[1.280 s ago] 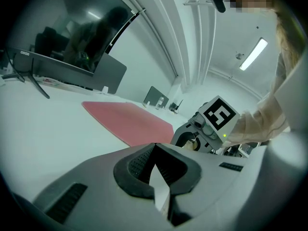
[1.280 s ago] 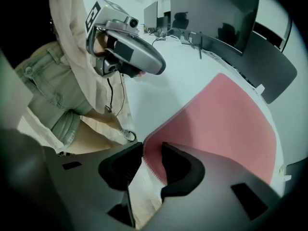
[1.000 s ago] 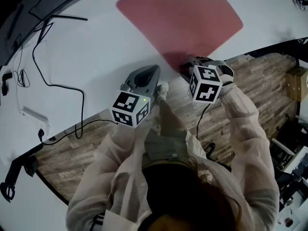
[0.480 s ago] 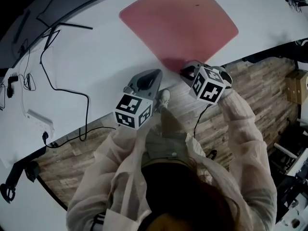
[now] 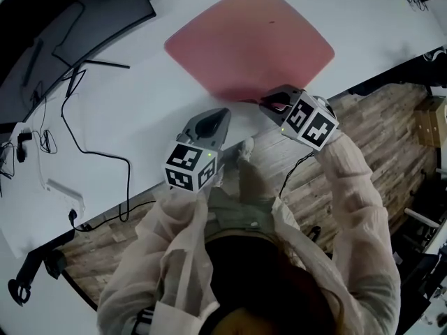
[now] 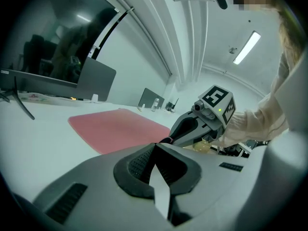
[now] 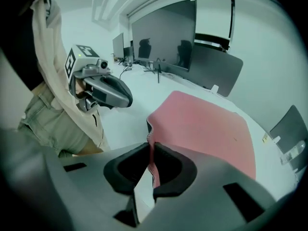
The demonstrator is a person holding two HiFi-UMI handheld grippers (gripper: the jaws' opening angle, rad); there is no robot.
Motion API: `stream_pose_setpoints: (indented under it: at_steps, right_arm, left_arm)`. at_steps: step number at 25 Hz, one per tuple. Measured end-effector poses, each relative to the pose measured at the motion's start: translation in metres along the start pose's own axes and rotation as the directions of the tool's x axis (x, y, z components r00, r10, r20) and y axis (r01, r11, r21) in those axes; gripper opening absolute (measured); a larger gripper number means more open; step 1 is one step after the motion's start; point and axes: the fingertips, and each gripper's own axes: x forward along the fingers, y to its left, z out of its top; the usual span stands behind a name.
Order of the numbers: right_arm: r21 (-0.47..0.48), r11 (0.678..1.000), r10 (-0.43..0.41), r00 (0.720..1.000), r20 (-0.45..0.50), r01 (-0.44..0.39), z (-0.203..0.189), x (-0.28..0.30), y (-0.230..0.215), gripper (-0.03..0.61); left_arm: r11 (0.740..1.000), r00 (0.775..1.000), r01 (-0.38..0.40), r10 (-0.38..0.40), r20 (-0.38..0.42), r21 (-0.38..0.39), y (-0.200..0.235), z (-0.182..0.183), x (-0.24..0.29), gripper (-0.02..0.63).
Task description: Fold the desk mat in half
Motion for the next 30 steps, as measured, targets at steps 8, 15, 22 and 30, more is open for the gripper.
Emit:
stream_pose_setpoints:
  at_steps: [8, 15, 22, 30]
  right_arm:
    - [0.074, 0.996, -0.064, 0.986, 0.152, 0.053, 0.010, -0.031, -0.070, 0.051]
    - [0.064, 0.992, -0.121, 0.973, 0.197, 0.111, 0.010, -0.051, -0.119, 0.050]
    - [0.103, 0.981, -0.185, 0.959, 0.213, 0.167, 0.004, -0.062, -0.159, 0.049]
    - [0.193, 0.954, -0.268, 0.939, 0.216, 0.228, -0.019, -0.075, -0.201, 0.049]
  left_arm:
    - [0.998, 0.997, -0.070, 0.070, 0.026, -0.001, 0.010, 0.028, 0.044, 0.023]
    - [0.996, 0.996, -0.085, 0.085, 0.033, -0.002, 0.009, 0.047, 0.079, 0.023]
    - [0.995, 0.994, -0.103, 0.103, 0.037, -0.002, 0.015, 0.060, 0.102, 0.023]
    - [0.991, 0.991, -0.132, 0.132, 0.030, 0.006, 0.028, 0.070, 0.120, 0.023]
